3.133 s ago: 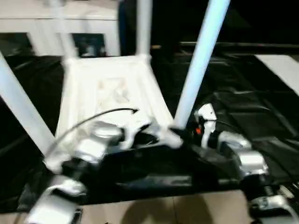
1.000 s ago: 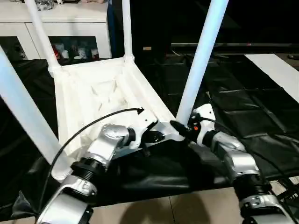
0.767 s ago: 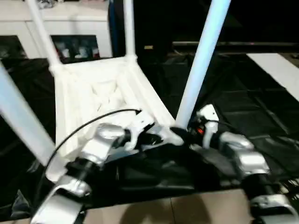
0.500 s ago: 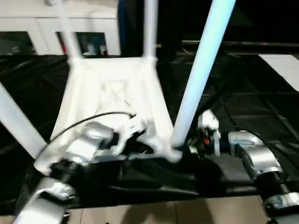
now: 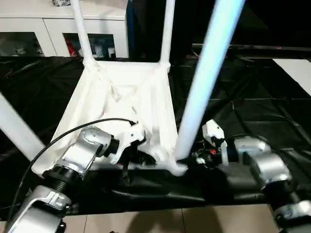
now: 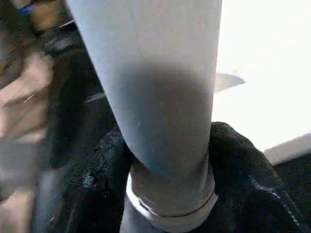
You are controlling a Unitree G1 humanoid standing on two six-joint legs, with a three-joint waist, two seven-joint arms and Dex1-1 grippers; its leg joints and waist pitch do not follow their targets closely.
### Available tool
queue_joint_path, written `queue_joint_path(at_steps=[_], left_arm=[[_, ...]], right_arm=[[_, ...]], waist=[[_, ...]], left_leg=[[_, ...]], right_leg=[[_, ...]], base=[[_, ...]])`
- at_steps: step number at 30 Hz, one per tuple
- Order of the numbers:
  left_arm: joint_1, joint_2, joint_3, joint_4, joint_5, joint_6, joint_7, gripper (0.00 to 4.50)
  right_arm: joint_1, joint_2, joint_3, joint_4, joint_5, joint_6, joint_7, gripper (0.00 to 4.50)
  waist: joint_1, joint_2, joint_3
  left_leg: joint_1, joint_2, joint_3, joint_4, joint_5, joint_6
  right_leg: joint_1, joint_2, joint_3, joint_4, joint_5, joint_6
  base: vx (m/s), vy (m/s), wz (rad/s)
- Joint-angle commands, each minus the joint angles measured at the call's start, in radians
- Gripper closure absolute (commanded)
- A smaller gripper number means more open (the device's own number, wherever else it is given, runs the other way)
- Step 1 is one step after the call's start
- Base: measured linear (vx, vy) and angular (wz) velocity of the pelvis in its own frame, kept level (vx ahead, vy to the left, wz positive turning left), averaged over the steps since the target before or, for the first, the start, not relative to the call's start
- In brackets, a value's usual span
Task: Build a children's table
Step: Rotate leg to tighten
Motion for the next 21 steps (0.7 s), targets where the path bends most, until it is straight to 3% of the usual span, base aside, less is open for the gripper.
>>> queue_joint_path(at_steps=[1,2,3,5,6,7,8,10,11,12,14,15,17,18,20,21], left_arm=[[-0.053,-0.073,0.033,0.024,0.007,-0.017,0.142,4.50],[-0.084,-0.136,0.056,0.075,0.020,-0.008,0.265,4.50],[-0.095,-0.158,0.062,0.089,0.022,-0.003,0.299,4.50],[-0.113,-0.197,0.063,0.112,0.029,-0.001,0.351,4.50],[-0.121,-0.218,0.063,0.124,0.032,0.001,0.379,4.50],[-0.127,-0.250,0.059,0.138,0.038,-0.001,0.414,4.50],[-0.128,-0.257,0.057,0.141,0.039,-0.003,0.422,4.50],[-0.129,-0.280,0.047,0.151,0.048,-0.011,0.442,4.50],[-0.128,-0.286,0.043,0.154,0.051,-0.015,0.443,4.50],[-0.127,-0.297,0.038,0.158,0.055,-0.024,0.435,4.50],[-0.123,-0.301,0.027,0.158,0.060,-0.035,0.411,4.50],[-0.120,-0.294,0.021,0.156,0.062,-0.042,0.396,4.50],[-0.119,-0.287,0.020,0.154,0.061,-0.048,0.387,4.50],[-0.118,-0.281,0.019,0.154,0.060,-0.053,0.378,4.50],[-0.106,-0.240,0.009,0.132,0.051,-0.066,0.310,4.50],[-0.100,-0.221,0.004,0.120,0.048,-0.067,0.281,4.50]], right_arm=[[0.004,0.067,0.009,0.061,-0.026,-0.007,-0.143,2.42],[0.002,0.121,-0.020,0.116,-0.055,-0.021,-0.310,2.42],[0.004,0.140,-0.029,0.129,-0.060,-0.023,-0.359,2.43],[0.002,0.181,-0.046,0.145,-0.067,-0.018,-0.454,2.47],[-0.001,0.205,-0.052,0.154,-0.072,-0.020,-0.501,2.48],[-0.009,0.247,-0.061,0.171,-0.081,-0.024,-0.576,2.49],[-0.010,0.256,-0.063,0.174,-0.083,-0.025,-0.590,2.49],[-0.017,0.292,-0.060,0.182,-0.089,-0.034,-0.617,2.49],[-0.019,0.302,-0.054,0.183,-0.091,-0.043,-0.617,2.49],[-0.022,0.323,-0.039,0.184,-0.091,-0.080,-0.587,2.49],[-0.024,0.338,-0.016,0.174,-0.082,-0.111,-0.516,2.49],[-0.024,0.334,-0.013,0.159,-0.061,-0.091,-0.477,1.95],[-0.024,0.328,-0.016,0.151,-0.051,-0.076,-0.459,1.81],[-0.024,0.320,-0.017,0.146,-0.044,-0.067,-0.441,1.81],[-0.016,0.260,0.006,0.111,-0.038,-0.052,-0.339,1.44],[-0.014,0.233,0.013,0.101,-0.041,-0.050,-0.307,1.44]], waist=[[-0.004,-0.002,-0.055],[-0.012,-0.001,-0.052],[-0.017,-0.001,-0.049],[-0.032,-0.006,-0.054],[-0.035,-0.007,-0.052],[-0.037,0.004,-0.052],[-0.045,-0.004,-0.053],[-0.050,-0.003,-0.051],[-0.054,0.005,-0.052],[-0.054,0.007,-0.052],[-0.056,0.004,-0.051],[-0.056,0.005,-0.051],[-0.056,0.005,-0.053],[-0.056,-0.001,-0.053],[-0.051,0.001,-0.056],[-0.049,-0.004,-0.056]], left_leg=[[0.004,0.022,-0.003,-0.067,-0.287,0.027],[0.004,0.020,-0.004,-0.068,-0.302,0.014],[0.007,0.018,-0.003,-0.067,-0.324,0.007],[-0.001,0.013,-0.014,-0.067,-0.345,0.002],[-0.002,0.012,-0.012,-0.067,-0.345,0.007],[0.007,0.010,-0.011,-0.063,-0.355,0.009],[0.004,0.008,-0.010,-0.062,-0.364,0.014],[0.008,0.007,-0.011,-0.061,-0.382,0.022],[0.008,0.007,-0.012,-0.062,-0.395,0.026],[0.008,0.008,-0.013,-0.063,-0.402,0.028],[0.007,0.009,-0.014,-0.064,-0.416,0.033],[0.006,0.010,-0.015,-0.066,-0.416,0.036],[0.004,0.012,-0.015,-0.068,-0.411,0.038],[0.003,0.013,-0.014,-0.068,-0.406,0.040],[0.000,0.014,-0.013,-0.068,-0.381,0.056],[0.000,0.016,-0.011,-0.069,-0.370,0.060]], right_leg=[[0.049,-0.051,0.044,-0.076,-0.409,-0.163],[0.046,-0.051,0.043,-0.081,-0.448,-0.148],[0.042,-0.049,0.040,-0.087,-0.483,-0.138],[0.054,-0.054,0.031,-0.093,-0.560,-0.091],[0.052,-0.052,0.031,-0.097,-0.566,-0.083],[0.041,-0.053,0.031,-0.103,-0.577,-0.081],[0.042,-0.050,0.029,-0.106,-0.583,-0.078],[0.037,-0.049,0.025,-0.111,-0.606,-0.070],[0.038,-0.047,0.024,-0.115,-0.601,-0.071],[0.037,-0.048,0.024,-0.114,-0.595,-0.073],[0.038,-0.047,0.023,-0.113,-0.586,-0.078],[0.039,-0.046,0.025,-0.111,-0.576,-0.084],[0.041,-0.047,0.028,-0.106,-0.548,-0.096],[0.042,-0.047,0.029,-0.106,-0.541,-0.100],[0.048,-0.048,0.034,-0.099,-0.497,-0.117],[0.048,-0.049,0.036,-0.097,-0.482,-0.126]], base=[[0.000,0.000,0.00],[0.000,0.000,0.00],[0.000,0.000,0.00],[0.000,0.000,0.00],[0.000,0.000,0.00],[0.000,0.000,0.00],[0.000,0.000,0.00],[0.000,0.000,0.00],[0.000,0.000,0.00],[0.000,0.000,0.00],[0.000,0.000,0.00],[0.000,0.000,0.00],[0.000,0.000,0.00],[0.000,0.000,0.00],[0.000,0.000,0.00],[0.000,0.000,0.00]])
